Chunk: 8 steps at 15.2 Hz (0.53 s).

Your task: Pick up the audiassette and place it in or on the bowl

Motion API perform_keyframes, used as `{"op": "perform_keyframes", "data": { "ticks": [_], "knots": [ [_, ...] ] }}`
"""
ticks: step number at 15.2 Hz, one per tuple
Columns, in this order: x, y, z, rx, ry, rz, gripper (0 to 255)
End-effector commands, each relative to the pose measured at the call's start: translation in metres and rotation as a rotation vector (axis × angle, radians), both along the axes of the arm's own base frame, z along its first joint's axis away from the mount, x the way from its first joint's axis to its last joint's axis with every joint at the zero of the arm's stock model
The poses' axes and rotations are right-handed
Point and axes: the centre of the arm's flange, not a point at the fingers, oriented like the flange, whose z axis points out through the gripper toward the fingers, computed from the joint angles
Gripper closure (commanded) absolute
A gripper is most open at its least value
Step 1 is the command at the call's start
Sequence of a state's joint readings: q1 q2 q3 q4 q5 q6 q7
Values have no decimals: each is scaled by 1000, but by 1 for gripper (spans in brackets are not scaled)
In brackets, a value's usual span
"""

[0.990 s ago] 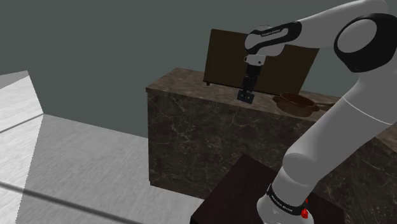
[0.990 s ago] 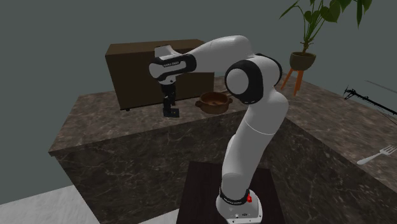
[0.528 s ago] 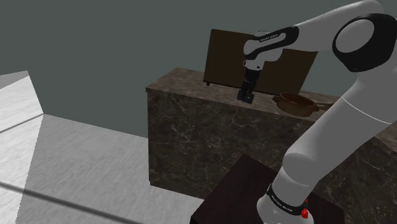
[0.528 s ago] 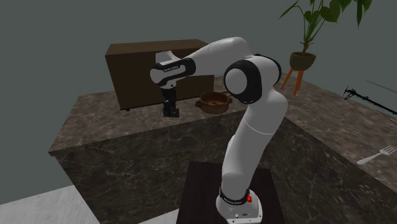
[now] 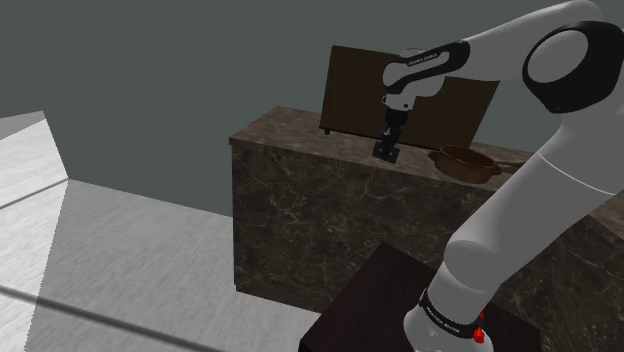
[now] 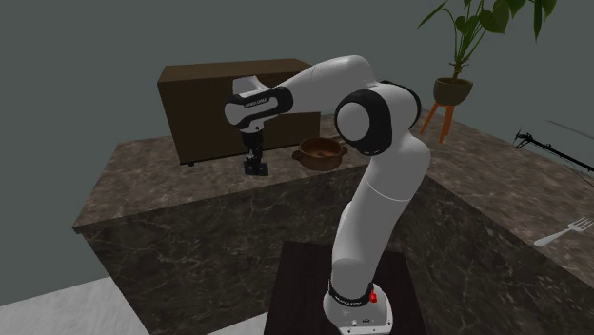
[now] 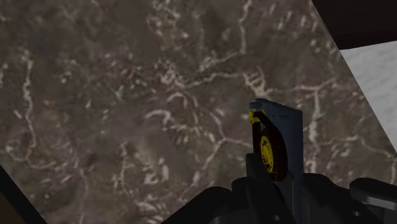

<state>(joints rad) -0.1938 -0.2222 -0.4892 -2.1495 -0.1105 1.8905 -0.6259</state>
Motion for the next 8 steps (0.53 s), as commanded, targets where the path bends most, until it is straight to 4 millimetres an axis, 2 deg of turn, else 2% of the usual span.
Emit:
{"op": "perform_keyframes", "data": {
  "ticks": [1, 6, 8],
  "knots": [
    [0, 0, 0, 0, 1, 0, 255],
    [0, 0, 0, 0, 1, 0, 255],
    [0, 0, 10, 0, 1, 0, 255]
  ]
}}
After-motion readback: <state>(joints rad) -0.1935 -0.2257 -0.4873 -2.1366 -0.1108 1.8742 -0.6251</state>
